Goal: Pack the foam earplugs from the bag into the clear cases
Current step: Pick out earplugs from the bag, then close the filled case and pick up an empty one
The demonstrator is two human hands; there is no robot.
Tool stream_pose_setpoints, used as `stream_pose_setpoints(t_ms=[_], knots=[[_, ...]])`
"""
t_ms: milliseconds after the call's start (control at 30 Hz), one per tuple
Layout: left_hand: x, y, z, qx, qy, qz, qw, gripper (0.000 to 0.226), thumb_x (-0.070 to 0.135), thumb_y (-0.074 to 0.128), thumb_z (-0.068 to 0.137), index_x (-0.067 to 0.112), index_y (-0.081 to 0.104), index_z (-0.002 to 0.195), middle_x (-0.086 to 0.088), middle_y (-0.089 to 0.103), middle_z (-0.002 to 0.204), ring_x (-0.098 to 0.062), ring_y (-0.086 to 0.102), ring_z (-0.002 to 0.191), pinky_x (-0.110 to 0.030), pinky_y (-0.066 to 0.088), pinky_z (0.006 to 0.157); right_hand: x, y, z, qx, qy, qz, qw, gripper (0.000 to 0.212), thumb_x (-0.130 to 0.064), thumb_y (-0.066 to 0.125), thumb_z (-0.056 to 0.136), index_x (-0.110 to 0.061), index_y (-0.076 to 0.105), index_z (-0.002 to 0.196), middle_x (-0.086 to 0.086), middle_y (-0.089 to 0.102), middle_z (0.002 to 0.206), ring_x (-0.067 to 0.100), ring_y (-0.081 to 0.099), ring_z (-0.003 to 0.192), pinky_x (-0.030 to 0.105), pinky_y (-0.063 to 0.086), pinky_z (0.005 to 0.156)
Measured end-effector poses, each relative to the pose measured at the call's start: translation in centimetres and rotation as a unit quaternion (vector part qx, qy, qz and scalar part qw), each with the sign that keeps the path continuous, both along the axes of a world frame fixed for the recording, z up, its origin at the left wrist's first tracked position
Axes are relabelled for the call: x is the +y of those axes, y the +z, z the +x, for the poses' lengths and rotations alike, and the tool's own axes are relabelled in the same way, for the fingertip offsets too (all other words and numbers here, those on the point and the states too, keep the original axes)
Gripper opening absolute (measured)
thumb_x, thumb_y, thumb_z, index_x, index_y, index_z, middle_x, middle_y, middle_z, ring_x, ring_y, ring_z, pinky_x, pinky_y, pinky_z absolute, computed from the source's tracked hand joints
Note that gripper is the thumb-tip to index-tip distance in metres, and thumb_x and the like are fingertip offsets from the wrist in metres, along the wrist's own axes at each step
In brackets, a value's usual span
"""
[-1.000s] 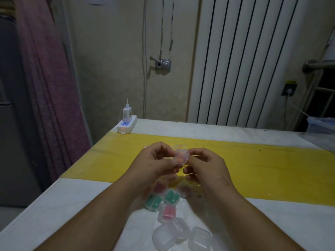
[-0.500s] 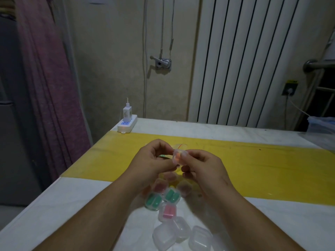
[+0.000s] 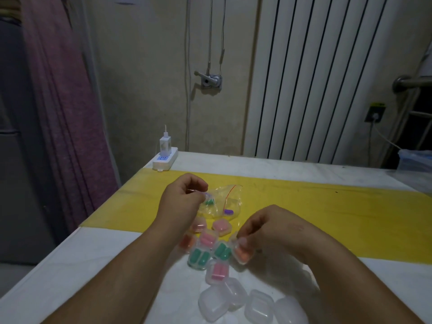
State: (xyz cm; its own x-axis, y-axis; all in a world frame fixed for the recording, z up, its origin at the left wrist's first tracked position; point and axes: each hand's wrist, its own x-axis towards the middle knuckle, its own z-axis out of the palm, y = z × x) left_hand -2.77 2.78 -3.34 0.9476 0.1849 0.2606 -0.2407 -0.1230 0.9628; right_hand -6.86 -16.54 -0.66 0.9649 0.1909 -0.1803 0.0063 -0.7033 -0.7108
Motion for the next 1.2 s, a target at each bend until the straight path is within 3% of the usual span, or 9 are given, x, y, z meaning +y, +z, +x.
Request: stream_pose_setpoints(t_ms=[167,300,400,500,700,833,900,1033,1200], knots=[[0.4,-0.3,0.5,-0.002,0.056,0.023,0.998,0.036,-0.018,0.047,0.08,0.013,0.064,0.086,-0.007,0.067,0.089,-0.018,0.061,0.075,-0.02,0.048,0.052,1.0,-1.2,0.4,-0.064,-0.017,-0.076,0.995,0.019,-0.022,0.086,0.067,-0.021,0.068,0.062,-0.002,0.073,0.071,0.007,0.061,0.061,0.031,0.056,0.068],[0.8,-1.1,1.2,-0.009,0.079,0.095,0.992,0.036,-0.01,0.05,0.088,0.022,0.064,0.09,0.003,0.066,0.091,-0.013,0.063,0.086,-0.028,0.056,0.067,1.6,-2.0,0.8,-0.107,-0.035,-0.096,0.989,0.016,-0.025,0.079,0.073,-0.025,0.069,0.06,-0.013,0.066,0.06,0.005,0.063,0.063,0.029,0.055,0.065],[1.0,-1.4,1.4,-0.005,0.111,0.207,0.972,0.037,-0.007,0.057,0.085,0.028,0.066,0.096,0.011,0.063,0.096,-0.006,0.057,0.09,-0.019,0.047,0.069,1.5,-2.0,1.3,-0.156,-0.083,-0.043,0.983,0.016,-0.023,0.071,0.082,-0.028,0.067,0.067,-0.011,0.069,0.076,0.01,0.064,0.075,0.028,0.053,0.067],[1.5,-1.5,1.6,0.002,0.165,0.348,0.923,0.035,0.006,0.066,0.081,0.035,0.066,0.1,0.014,0.061,0.103,-0.014,0.047,0.104,-0.029,0.044,0.081,1.5,-1.9,2.2,-0.181,-0.106,-0.026,0.977,0.014,-0.019,0.062,0.09,-0.029,0.072,0.091,-0.008,0.07,0.098,0.012,0.063,0.09,0.023,0.044,0.07],[2.0,-1.4,2.0,0.048,0.164,0.332,0.928,0.034,0.013,0.065,0.081,0.035,0.066,0.106,0.008,0.062,0.114,-0.019,0.045,0.112,-0.036,0.044,0.09,2.4,-2.5,4.5,-0.157,-0.099,-0.044,0.982,0.026,-0.014,0.054,0.094,-0.023,0.07,0.111,-0.002,0.07,0.112,0.018,0.062,0.105,0.028,0.049,0.091],[1.8,-1.4,1.9,0.055,0.139,0.336,0.93,0.034,0.016,0.063,0.082,0.032,0.067,0.111,0.005,0.059,0.121,-0.02,0.045,0.116,-0.036,0.044,0.094,3.7,-2.6,5.8,-0.212,-0.132,-0.053,0.967,0.016,-0.027,0.057,0.092,-0.027,0.072,0.097,-0.005,0.071,0.099,0.018,0.062,0.092,0.032,0.052,0.082],[1.7,-1.4,1.9,0.054,0.133,0.339,0.93,0.032,0.017,0.063,0.082,0.028,0.067,0.111,0.004,0.059,0.121,-0.02,0.046,0.115,-0.036,0.044,0.094,4.4,-2.5,6.5,-0.198,-0.12,-0.07,0.97,0.014,-0.022,0.059,0.088,-0.024,0.073,0.089,-0.004,0.071,0.091,0.018,0.063,0.087,0.031,0.053,0.078],[1.6,-1.8,2.1,0.056,0.128,0.324,0.936,0.017,0.018,0.066,0.082,0.022,0.072,0.097,0.001,0.062,0.109,-0.019,0.056,0.1,-0.033,0.05,0.083,5.9,-2.2,8.0,-0.164,-0.088,-0.13,0.974,0.016,-0.009,0.06,0.08,-0.018,0.073,0.082,0.002,0.07,0.088,0.022,0.064,0.083,0.028,0.053,0.07],[1.7,-2.2,2.4,0.061,0.123,0.319,0.938,0.01,0.019,0.065,0.084,0.024,0.073,0.086,0.003,0.068,0.098,-0.017,0.061,0.087,-0.028,0.048,0.073,7.0,-2.0,8.9,-0.148,-0.037,-0.164,0.975,0.016,-0.01,0.058,0.082,-0.021,0.066,0.073,0.003,0.065,0.082,0.023,0.062,0.079,0.023,0.039,0.06]])
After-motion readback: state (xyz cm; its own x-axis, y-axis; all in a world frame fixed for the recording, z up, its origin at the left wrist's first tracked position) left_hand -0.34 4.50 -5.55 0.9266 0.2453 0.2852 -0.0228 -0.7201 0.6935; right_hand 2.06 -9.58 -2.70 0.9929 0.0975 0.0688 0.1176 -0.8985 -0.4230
